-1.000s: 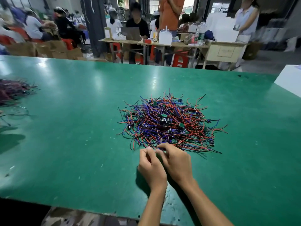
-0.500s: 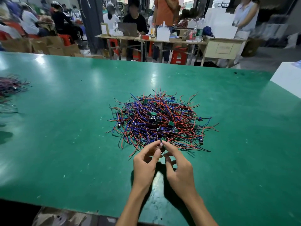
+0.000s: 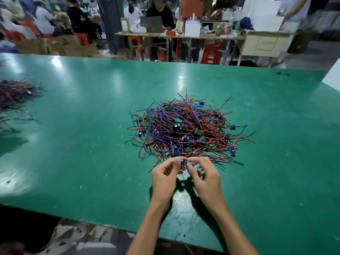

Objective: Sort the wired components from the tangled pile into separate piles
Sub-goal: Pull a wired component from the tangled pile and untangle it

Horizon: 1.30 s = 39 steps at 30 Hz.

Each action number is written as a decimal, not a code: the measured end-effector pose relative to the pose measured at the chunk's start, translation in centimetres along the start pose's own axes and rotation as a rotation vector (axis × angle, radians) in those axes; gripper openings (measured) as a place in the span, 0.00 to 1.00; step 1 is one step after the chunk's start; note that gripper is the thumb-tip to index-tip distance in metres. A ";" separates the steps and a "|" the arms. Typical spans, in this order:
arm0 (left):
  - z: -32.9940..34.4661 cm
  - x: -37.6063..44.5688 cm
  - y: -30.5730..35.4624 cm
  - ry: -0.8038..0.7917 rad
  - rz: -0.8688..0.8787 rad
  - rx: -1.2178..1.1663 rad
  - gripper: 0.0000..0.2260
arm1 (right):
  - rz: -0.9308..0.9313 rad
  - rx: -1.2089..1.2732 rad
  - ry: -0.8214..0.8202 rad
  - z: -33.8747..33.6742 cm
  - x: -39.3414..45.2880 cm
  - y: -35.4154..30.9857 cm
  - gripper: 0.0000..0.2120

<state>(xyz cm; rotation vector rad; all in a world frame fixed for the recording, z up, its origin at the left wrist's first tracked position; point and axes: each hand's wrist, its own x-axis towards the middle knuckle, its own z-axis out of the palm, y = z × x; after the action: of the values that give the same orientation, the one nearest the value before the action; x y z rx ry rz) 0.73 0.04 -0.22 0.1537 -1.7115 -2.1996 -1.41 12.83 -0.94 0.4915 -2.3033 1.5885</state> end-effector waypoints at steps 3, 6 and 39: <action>-0.2 0.0 0.1 0.004 -0.087 -0.067 0.10 | 0.049 0.072 -0.049 -0.1 -0.1 -0.1 0.05; -0.6 0.2 0.4 -0.009 -0.212 -0.268 0.09 | 0.104 0.138 -0.122 0.1 -0.3 -0.4 0.09; -15.6 8.0 3.6 0.833 0.038 1.170 0.10 | 0.229 -0.273 0.033 0.5 -0.2 -0.1 0.14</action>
<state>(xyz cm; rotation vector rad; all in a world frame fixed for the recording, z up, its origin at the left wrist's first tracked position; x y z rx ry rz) -1.41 -17.72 0.10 1.0896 -2.0892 -0.6143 -1.21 12.40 -1.11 0.1389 -2.5731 1.3290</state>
